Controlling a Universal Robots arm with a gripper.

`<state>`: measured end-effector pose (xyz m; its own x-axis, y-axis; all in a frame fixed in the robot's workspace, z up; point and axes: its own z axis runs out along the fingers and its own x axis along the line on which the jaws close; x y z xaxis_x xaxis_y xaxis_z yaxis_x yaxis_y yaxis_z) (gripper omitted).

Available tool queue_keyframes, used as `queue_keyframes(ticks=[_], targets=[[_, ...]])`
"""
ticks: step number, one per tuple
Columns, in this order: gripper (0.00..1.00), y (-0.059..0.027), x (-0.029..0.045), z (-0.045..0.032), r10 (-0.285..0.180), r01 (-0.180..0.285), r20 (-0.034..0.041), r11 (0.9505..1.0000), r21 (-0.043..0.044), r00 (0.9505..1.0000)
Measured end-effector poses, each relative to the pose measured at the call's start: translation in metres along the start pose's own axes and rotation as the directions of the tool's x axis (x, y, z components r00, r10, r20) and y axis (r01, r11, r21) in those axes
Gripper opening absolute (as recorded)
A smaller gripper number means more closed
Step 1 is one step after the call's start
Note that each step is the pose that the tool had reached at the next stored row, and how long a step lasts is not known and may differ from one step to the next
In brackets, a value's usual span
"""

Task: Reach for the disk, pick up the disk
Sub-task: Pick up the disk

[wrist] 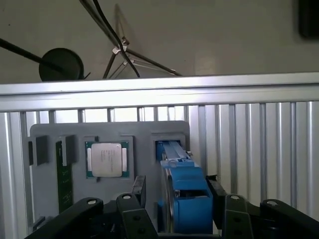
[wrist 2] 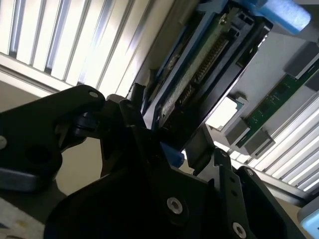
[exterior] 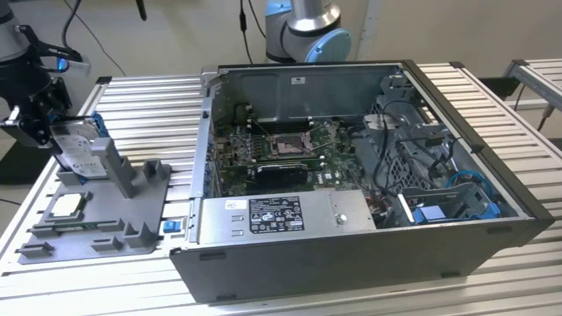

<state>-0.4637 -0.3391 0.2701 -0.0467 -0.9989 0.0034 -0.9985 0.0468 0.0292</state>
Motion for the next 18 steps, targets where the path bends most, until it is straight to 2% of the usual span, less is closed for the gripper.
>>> queue_keyframes(ticks=[9, 14, 18], targets=[[1.0, -0.0003, 0.0, 0.0075, -0.012, 0.012, 0.0061, 0.9999, -0.0002, 0.9999], [1.0, -0.0011, 0.0, 0.0094, -0.014, 0.014, 0.0123, 0.9999, -0.0007, 0.9998], [1.0, -0.0014, 0.0, 0.011, -0.015, 0.015, 0.0143, 0.9999, -0.0007, 0.9998]])
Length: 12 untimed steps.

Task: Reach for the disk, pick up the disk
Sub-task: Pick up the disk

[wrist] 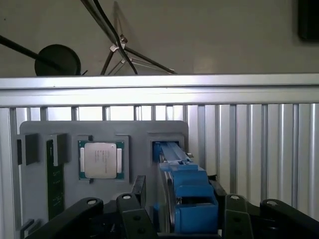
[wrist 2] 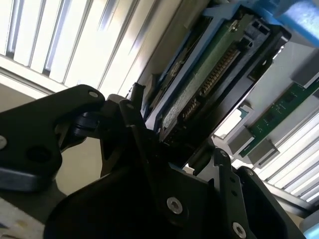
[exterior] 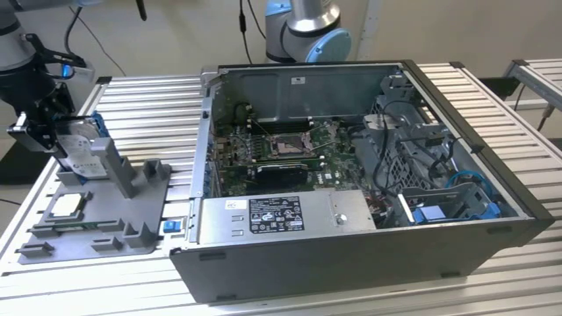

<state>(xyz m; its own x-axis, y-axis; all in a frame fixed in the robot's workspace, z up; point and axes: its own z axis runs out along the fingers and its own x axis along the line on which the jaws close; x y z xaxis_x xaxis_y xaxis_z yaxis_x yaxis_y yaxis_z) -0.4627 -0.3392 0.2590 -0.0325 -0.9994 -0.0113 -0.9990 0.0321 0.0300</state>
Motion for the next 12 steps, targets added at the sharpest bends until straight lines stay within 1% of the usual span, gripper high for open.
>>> queue_keyframes(ticks=[5, 6, 12], targets=[[1.0, 0.0, 0.0, 0.0007, 0.0, 0.0, 0.0002, 1.0, 0.0002, 1.0], [0.0, 0.0, 0.0, 0.0007, 0.0, 0.0, 0.0002, 1.0, 0.0001, 1.0], [0.0, 0.0, 0.0, 0.0008, 0.0, 0.0, 0.0003, 1.0, 0.0001, 1.0]])
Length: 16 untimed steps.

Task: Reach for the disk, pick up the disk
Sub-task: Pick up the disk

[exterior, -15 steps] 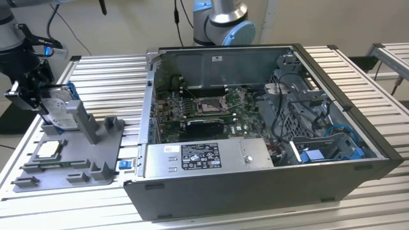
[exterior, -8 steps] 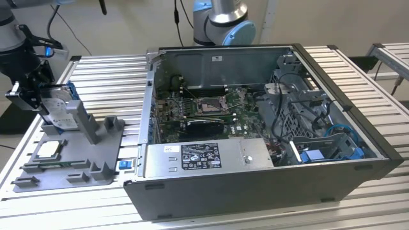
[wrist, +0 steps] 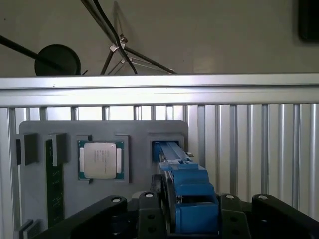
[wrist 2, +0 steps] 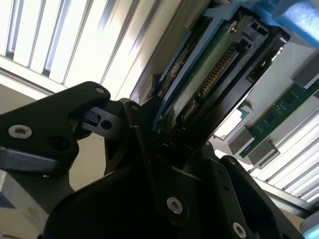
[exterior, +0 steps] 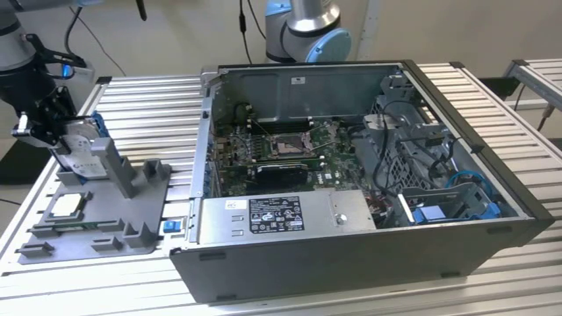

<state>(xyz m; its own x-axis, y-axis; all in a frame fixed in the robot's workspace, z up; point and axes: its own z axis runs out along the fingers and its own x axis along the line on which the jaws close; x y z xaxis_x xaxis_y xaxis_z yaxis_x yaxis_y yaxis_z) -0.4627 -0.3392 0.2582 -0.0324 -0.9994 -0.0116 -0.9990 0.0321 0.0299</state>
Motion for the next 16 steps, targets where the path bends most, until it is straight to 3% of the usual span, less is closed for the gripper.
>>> queue_keyframes(ticks=[16], targets=[[0.0, 0.0, 0.0, 0.0005, 0.0, 0.0, -0.0001, 1.0, 0.0, 1.0]])
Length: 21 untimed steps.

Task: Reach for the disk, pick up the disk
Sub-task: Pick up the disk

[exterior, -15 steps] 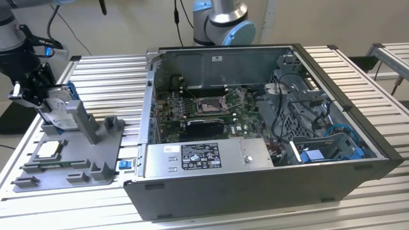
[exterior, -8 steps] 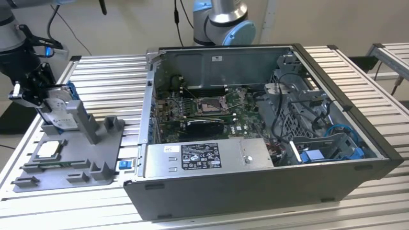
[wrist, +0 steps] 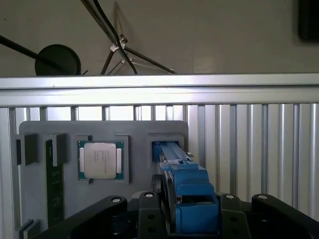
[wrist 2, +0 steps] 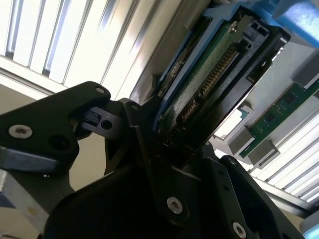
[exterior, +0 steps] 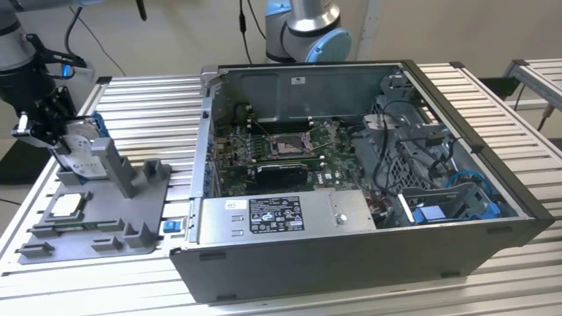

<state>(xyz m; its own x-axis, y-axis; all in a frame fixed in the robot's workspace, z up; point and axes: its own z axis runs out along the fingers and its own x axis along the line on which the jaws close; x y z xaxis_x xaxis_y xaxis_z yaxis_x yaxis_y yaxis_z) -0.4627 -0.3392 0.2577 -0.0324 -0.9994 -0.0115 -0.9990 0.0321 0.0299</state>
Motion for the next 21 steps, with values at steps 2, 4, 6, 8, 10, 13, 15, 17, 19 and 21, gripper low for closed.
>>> queue_keyframes(ticks=[2, 4, 6, 8, 10, 13, 15, 17, 19, 21], targets=[[0.0, 0.0, 0.0, 0.0001, 0.0, 0.0, 0.0, 1.0, 0.0001, 1.0], [0.0, 0.0, -0.0005, 0.0002, 0.0, 0.0, -0.004, 1.0, 0.0004, 1.0], [0.0, 0.0, -0.0003, 0.0, 0.0, 0.0, -0.0029, 1.0, 0.0003, 1.0], [0.0, -0.0001, -0.0002, -0.0003, -0.001, 0.001, 0.005, 1.0, 0.0002, 1.0], [0.0, -0.0001, -0.0005, -0.001, 0.0, 0.0, 0.0072, 1.0, 0.0011, 1.0], [0.0, 0.0001, -0.0006, -0.0036, 0.0, 0.0, 0.0072, 1.0, 0.0003, 1.0], [0.0, 0.0001, -0.0005, -0.0055, 0.0, 0.0, 0.007, 1.0, 0.0004, 1.0], [0.0, 0.0002, -0.0005, -0.008, 0.0, 0.0, 0.0068, 1.0, -0.0001, 1.0], [0.0, 0.0003, -0.0006, -0.0104, 0.0, 0.0, 0.0068, 1.0, 0.0, 1.0], [0.0, 0.0004, -0.0006, -0.0125, 0.0, 0.0, 0.0068, 1.0, 0.0, 1.0]])
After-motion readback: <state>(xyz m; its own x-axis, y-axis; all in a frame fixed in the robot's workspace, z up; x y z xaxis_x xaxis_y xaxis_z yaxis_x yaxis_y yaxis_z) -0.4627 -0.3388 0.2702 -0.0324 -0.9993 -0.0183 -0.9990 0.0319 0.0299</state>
